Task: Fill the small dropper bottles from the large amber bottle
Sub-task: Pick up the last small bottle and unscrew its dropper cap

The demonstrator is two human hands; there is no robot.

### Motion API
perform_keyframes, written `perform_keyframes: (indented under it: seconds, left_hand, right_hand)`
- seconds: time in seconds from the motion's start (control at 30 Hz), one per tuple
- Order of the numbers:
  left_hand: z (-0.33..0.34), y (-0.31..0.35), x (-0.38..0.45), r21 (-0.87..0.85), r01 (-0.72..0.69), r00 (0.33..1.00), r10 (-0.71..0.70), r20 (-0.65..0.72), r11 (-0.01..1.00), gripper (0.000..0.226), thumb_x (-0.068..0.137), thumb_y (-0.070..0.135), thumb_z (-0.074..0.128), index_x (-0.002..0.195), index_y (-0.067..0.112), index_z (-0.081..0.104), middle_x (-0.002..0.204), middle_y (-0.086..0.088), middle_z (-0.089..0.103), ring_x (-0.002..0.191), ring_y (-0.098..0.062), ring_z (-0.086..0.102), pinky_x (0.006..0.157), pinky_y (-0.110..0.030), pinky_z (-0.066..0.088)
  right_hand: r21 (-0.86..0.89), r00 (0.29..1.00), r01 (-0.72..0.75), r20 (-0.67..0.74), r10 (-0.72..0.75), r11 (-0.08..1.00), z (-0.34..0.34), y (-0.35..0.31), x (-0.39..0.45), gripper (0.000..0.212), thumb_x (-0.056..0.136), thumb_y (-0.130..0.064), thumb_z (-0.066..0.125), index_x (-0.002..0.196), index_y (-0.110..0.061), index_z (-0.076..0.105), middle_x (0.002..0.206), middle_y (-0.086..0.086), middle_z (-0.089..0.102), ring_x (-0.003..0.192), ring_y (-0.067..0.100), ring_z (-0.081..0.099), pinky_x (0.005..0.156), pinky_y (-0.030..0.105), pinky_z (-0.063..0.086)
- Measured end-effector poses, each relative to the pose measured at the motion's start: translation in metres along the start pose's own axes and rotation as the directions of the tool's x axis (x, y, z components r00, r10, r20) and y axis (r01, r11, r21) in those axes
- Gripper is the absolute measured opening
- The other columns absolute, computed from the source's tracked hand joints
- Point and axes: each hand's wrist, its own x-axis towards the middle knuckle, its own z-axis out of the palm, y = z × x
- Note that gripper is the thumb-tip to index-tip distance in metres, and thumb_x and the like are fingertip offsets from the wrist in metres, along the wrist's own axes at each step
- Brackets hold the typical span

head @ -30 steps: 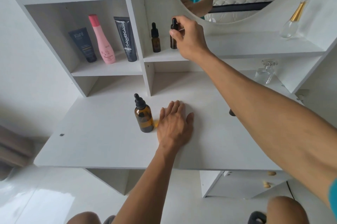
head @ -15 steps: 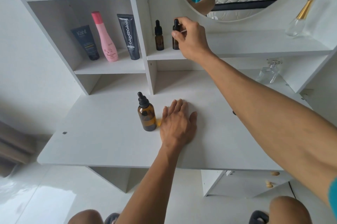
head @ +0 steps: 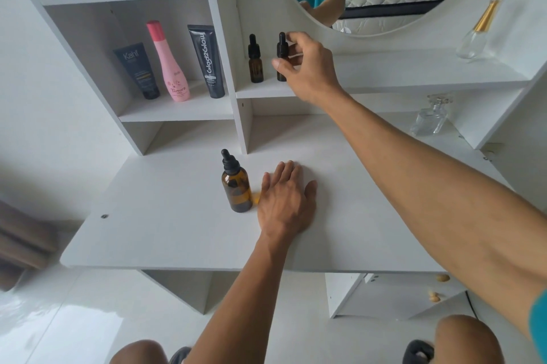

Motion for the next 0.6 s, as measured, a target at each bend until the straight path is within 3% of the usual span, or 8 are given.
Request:
perform_keyframes:
  seconds: [0.13,0.3,0.47,0.6]
  left_hand:
    - [0.000,-0.001,0.000,-0.005,-0.011,1.000,0.011,-0.001,1.000,0.056,0.102,0.047,0.032,0.148,0.016,0.039,0.159,0.002,0.034,0.150,-0.017,0.020,0.123,-0.043,0.013]
    - [0.001,-0.003,-0.002,-0.019,-0.025,1.000,0.024,-0.015,1.000,0.050,0.101,0.045,0.035,0.139,0.016,0.048,0.152,0.002,0.044,0.144,-0.017,0.030,0.121,-0.042,0.019]
    - [0.002,-0.008,-0.004,-0.019,-0.028,0.999,0.027,-0.039,0.999,0.038,0.097,0.042,0.037,0.116,0.016,0.058,0.130,0.002,0.057,0.128,-0.021,0.046,0.112,-0.043,0.033]
    - [0.000,-0.005,-0.009,-0.028,-0.048,0.997,0.047,-0.062,0.998,0.040,0.094,0.041,0.036,0.111,0.014,0.060,0.123,-0.003,0.063,0.124,-0.026,0.050,0.108,-0.044,0.037]
  right_hand:
    - [0.027,0.997,-0.036,-0.067,0.038,0.999,-0.012,-0.001,-0.012,0.053,0.090,-0.029,0.071,0.136,-0.012,0.052,0.118,0.005,0.064,0.094,0.012,0.064,0.083,0.019,0.051]
    - [0.049,0.973,0.008,-0.231,0.003,0.999,-0.041,-0.003,-0.048,0.037,0.088,-0.018,0.070,0.123,-0.010,0.062,0.101,0.005,0.069,0.081,0.012,0.064,0.079,0.019,0.051]
    - [-0.041,0.986,-0.041,-0.164,0.034,0.998,-0.072,0.018,-0.097,0.025,0.084,-0.010,0.070,0.109,-0.007,0.069,0.094,0.008,0.070,0.072,0.015,0.063,0.079,0.029,0.055]
    - [-0.167,0.981,-0.169,-0.122,0.150,0.971,-0.092,0.046,-0.137,0.028,0.086,-0.008,0.070,0.113,-0.007,0.067,0.109,0.011,0.068,0.094,0.021,0.066,0.091,0.029,0.050]
